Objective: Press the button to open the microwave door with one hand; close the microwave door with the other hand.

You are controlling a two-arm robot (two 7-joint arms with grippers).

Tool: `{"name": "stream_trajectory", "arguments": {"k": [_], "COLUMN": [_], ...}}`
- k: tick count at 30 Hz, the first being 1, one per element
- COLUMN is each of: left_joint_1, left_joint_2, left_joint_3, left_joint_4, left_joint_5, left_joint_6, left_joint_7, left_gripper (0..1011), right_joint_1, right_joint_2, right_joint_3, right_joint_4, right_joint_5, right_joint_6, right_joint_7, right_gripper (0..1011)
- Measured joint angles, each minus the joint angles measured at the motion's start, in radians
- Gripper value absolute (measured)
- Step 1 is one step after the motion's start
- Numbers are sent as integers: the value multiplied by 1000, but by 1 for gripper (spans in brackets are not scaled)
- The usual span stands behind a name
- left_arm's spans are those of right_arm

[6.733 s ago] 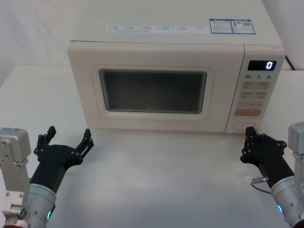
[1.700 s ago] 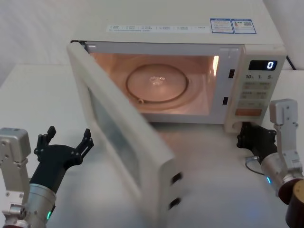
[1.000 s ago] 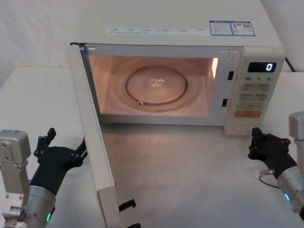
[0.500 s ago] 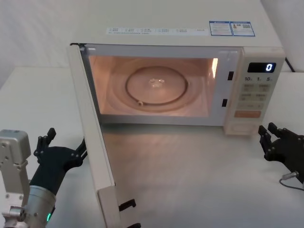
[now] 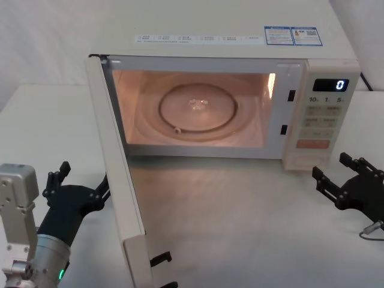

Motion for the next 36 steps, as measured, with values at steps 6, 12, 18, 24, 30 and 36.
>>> {"name": "stream_trajectory", "arguments": {"k": [6, 12, 18, 24, 30, 36], "left_joint_1": [0, 0, 0, 0, 0, 0], "left_joint_2": [0, 0, 0, 0, 0, 0], "left_joint_3": [0, 0, 0, 0, 0, 0], "left_joint_4": [0, 0, 0, 0, 0, 0], "left_joint_5": [0, 0, 0, 0, 0, 0], "left_joint_6": [0, 0, 0, 0, 0, 0], "left_joint_7": [0, 0, 0, 0, 0, 0], "left_gripper": [1001, 1001, 1001, 1001, 1001, 1001], "right_joint_1": [-1, -1, -1, 0, 0, 0], "right_joint_2": [24, 21, 19, 17, 17, 16], "right_joint_3": [-9, -8, -7, -6, -6, -6], "right_joint_4": [-7, -6, -5, -5, -4, -3], "right_joint_5": [10, 9, 8, 8, 7, 7], "right_joint_6": [3, 4, 4, 4, 4, 4], "right_joint_7": [12, 12, 10, 10, 9, 8], "right_gripper": [856, 1001, 1000, 1000, 1000, 1000]}}
